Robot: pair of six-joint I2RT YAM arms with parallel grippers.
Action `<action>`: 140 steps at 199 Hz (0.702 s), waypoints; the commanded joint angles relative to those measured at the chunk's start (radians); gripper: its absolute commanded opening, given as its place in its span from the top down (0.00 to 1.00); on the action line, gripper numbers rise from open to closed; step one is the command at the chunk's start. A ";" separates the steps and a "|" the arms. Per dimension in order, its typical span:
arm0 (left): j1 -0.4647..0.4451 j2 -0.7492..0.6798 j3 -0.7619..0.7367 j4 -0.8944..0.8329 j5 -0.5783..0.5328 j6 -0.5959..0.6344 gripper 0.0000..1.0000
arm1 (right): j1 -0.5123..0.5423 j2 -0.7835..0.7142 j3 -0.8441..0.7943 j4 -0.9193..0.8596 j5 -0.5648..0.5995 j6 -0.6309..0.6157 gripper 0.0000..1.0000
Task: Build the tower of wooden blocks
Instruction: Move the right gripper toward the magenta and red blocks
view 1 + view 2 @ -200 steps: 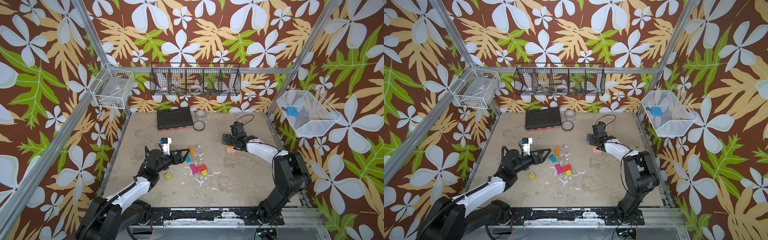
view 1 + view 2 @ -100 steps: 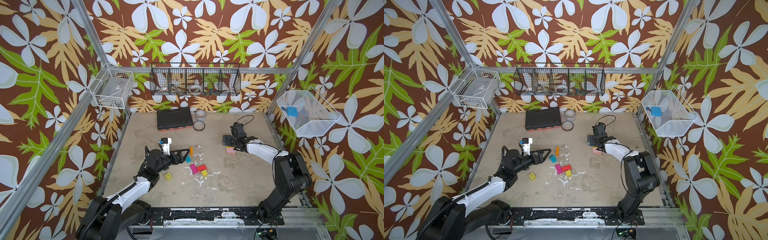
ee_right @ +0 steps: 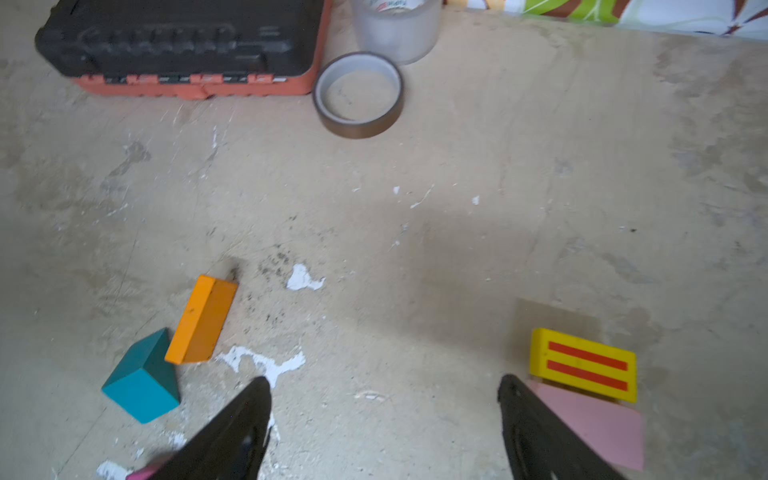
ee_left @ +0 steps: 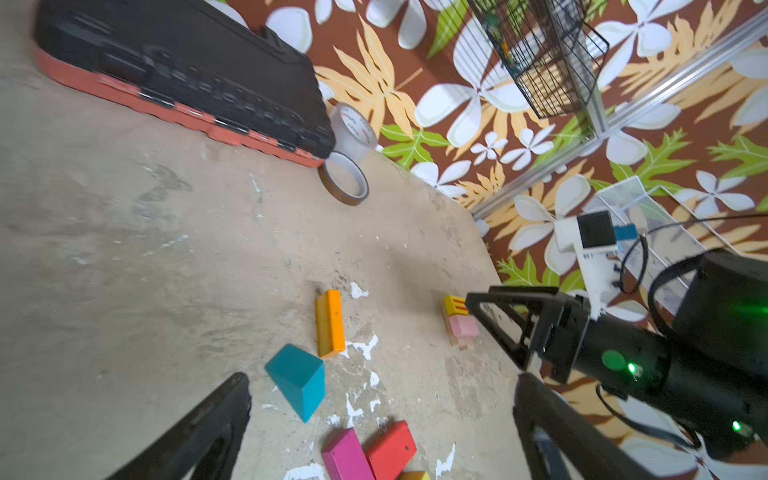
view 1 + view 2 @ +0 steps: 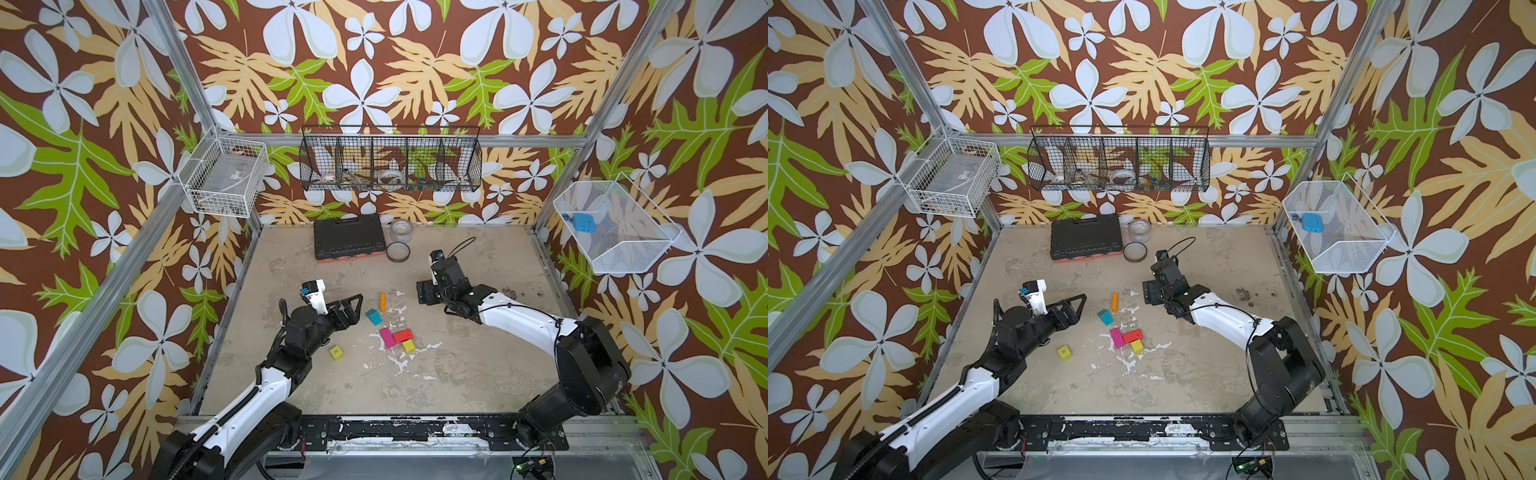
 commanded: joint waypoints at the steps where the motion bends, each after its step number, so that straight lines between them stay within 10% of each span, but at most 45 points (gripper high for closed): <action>1: 0.000 -0.065 -0.021 -0.064 -0.165 -0.023 0.00 | 0.025 0.019 -0.001 0.036 -0.044 -0.022 0.19; 140: 0.000 -0.097 -0.013 -0.169 -0.330 -0.111 0.00 | 0.182 0.183 0.078 -0.056 -0.127 -0.020 0.27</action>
